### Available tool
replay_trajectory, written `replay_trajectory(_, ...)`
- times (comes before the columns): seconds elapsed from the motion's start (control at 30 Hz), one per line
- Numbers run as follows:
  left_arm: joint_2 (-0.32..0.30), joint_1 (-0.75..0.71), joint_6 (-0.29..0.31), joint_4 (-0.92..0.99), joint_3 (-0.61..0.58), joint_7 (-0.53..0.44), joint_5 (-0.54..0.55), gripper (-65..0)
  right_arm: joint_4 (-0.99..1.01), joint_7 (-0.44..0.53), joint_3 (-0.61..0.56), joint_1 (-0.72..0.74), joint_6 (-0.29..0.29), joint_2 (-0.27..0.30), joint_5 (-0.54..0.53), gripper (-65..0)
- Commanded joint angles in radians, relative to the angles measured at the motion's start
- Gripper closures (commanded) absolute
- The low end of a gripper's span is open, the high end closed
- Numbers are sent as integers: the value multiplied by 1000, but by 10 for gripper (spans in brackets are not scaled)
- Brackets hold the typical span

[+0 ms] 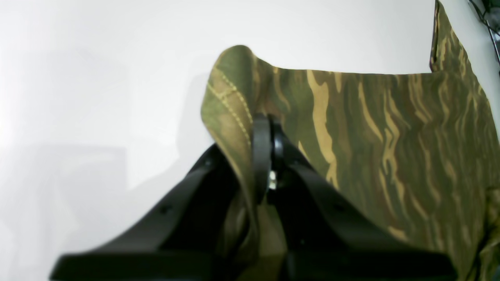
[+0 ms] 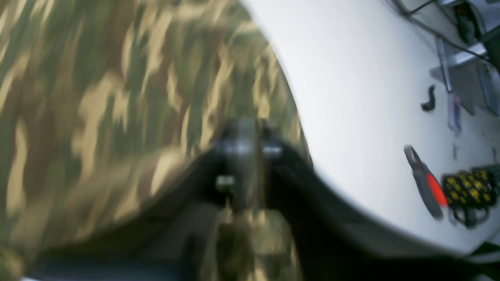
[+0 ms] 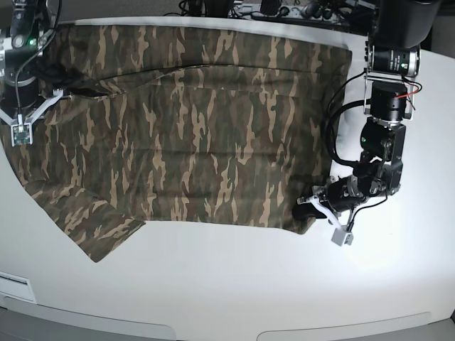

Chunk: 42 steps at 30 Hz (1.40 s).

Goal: Fold the T-shirt properly
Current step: 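Reach the right gripper to the other hem corner and grasp it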

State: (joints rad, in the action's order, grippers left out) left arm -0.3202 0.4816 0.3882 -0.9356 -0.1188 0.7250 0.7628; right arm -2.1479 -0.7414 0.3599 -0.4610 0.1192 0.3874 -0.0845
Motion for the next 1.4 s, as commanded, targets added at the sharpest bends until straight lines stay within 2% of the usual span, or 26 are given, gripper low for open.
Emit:
replay_trajectory(0.0, -9, 15, -26, -3, -3, 29, -119, 0, 19, 33, 7, 45, -8, 32, -4, -232)
replay_trajectory(0.07, -10, 12, -25, -3, -3, 6, -215, 0, 106, 47, 7, 130, 19, 59, -43, -315)
replay_trajectory(0.1, -10, 11, -25, -3, -3, 2, -233, 0, 159, 51, 7, 176, 32, 72, -67, -322)
replay_trajectory(0.23, -10, 12, -26, -3, -3, -4, -239, 0, 402, 53, 7, 377, 105, 113, -182, -321)
replay_trajectory(0.37, -9, 13, -57, -3, -3, -18, -231, 0, 672, 49, 7, 579, 162, 121, -277, -321)
replay_trajectory(0.5, -3, 12, -56, -3, -3, -21, -228, 0, 993, 50, 7, 787, 232, 121, -359, -321)
replay_trajectory(0.6, 0, 12, -41, -3, -3, -21, -228, 0, 1223, 72, 7, 926, 289, 120, -391, -321)
replay_trajectory(0.7, -1, 12, -32, -3, -3, -19, -228, 0, 1384, 130, 7, 1015, 291, 120, -378, -321)
replay_trajectory(0.8, -1, 11, -23, -3, -3, -17, -228, 0, 1441, 201, 7, 1043, 264, 120, -318, -321)
replay_trajectory(0.93, -1, 12, -22, -3, -3, -17, -228, 0, 1441, 244, 6, 1040, 129, 120, -194, -321)
replay_trajectory(0.97, -1, 12, -21, -3, -3, -18, -228, 0, 1442, 243, 6, 1039, 122, 120, -195, -321)
replay_trajectory(1.07, 0, 12, -22, -3, -3, -18, -227, 0, 1443, 220, 6, 1025, 172, 117, -235, -317)
replay_trajectory(1.37, -1, 11, -21, -3, -3, -17, -201, 0, 1443, 99, 6, 968, 423, 106, -422, -317)
